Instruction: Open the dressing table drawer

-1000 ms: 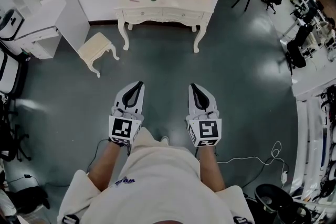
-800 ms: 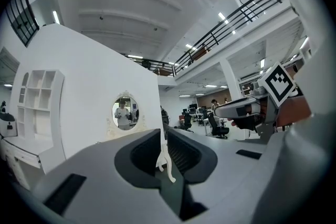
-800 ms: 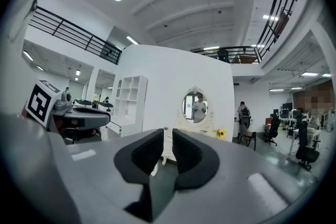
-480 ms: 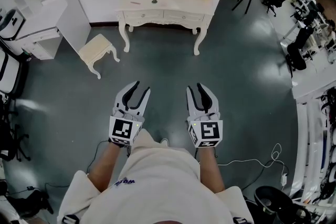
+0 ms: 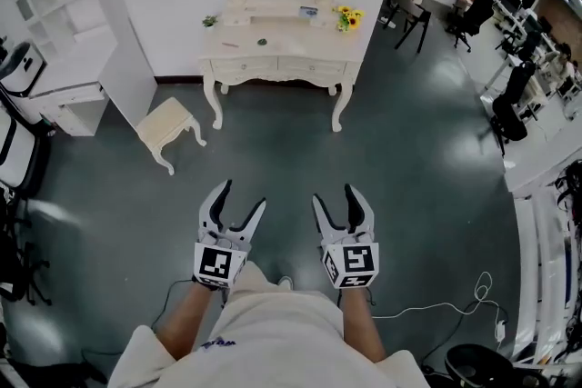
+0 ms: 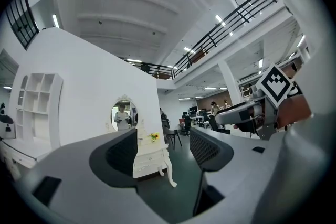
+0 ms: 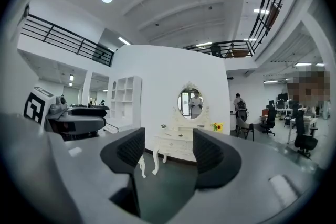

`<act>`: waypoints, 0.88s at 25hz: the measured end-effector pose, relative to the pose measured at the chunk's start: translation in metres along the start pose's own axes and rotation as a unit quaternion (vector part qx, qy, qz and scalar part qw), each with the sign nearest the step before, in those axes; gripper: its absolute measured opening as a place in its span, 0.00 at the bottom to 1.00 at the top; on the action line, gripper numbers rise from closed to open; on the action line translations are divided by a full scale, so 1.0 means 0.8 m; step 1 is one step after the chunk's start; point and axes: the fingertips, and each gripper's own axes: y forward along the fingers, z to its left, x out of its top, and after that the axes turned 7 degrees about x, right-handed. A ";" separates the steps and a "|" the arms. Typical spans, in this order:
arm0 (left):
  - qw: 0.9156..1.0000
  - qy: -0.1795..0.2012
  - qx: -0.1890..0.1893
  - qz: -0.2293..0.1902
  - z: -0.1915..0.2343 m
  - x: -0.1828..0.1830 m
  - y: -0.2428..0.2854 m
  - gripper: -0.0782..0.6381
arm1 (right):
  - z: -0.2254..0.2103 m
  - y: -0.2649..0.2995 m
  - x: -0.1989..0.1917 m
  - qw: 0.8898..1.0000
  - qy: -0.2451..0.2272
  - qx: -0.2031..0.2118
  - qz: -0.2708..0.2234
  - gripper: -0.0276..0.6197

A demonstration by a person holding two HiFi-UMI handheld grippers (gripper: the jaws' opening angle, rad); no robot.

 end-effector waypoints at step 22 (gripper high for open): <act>0.998 -0.023 0.005 0.064 0.057 -0.073 0.155 0.53 | -0.091 0.144 -0.055 0.996 -0.026 -0.013 0.086 0.49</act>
